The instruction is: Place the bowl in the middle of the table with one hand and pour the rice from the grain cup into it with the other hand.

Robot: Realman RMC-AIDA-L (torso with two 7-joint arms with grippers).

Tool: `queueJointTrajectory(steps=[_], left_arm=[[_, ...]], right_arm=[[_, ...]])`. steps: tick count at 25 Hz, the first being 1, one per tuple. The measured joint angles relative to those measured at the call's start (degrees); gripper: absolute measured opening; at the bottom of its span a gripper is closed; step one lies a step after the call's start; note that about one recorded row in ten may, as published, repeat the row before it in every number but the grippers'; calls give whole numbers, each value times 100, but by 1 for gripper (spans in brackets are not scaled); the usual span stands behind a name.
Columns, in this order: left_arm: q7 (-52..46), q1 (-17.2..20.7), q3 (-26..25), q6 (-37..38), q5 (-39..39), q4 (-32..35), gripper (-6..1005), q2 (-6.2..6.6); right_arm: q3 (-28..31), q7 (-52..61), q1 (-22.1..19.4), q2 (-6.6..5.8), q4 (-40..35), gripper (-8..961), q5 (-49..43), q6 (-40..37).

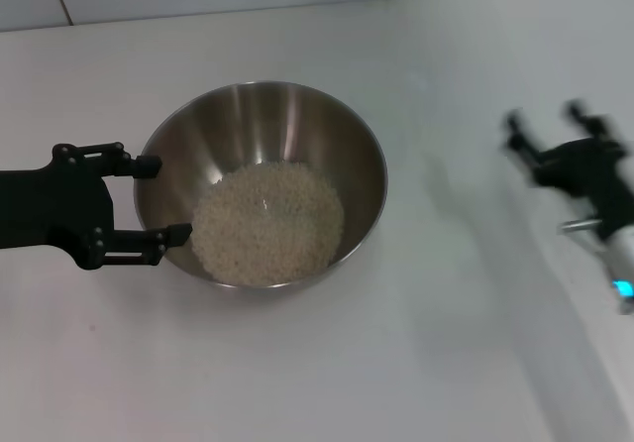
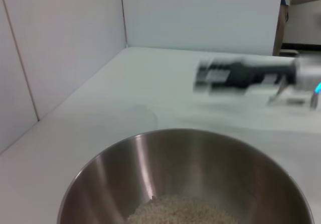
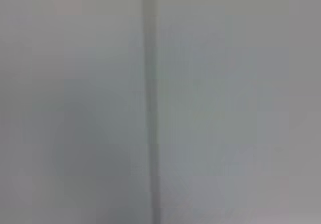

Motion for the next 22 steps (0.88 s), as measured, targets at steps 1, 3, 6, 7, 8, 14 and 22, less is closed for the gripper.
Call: queueJointTrajectory(steps=[1, 3, 6, 7, 8, 14, 22], left_arm=[[0, 12, 1, 0, 0, 1, 814, 0], [0, 12, 1, 0, 0, 1, 814, 0], [0, 12, 1, 0, 0, 1, 815, 0], [0, 19, 7, -9, 3, 2, 815, 0], [0, 19, 7, -9, 3, 2, 815, 0], [17, -68, 13, -35, 1, -143, 815, 0], [18, -115, -10, -47, -3, -171, 814, -10]], right_arm=[[0, 0, 0, 0, 0, 693, 0, 0], [89, 390, -106, -7, 290, 743, 0, -1207], [87, 1100, 186, -168, 1007, 792, -57, -2743], [66, 1347, 343, -266, 1254, 792, -179, -3087], [56, 1618, 563, -421, 1515, 792, -346, -3425], [-61, 3539, 2179, -1297, 3295, 791, -1842, -4082], [-2940, 5179, 4062, -308, 7585, 791, -2015, -4354]])
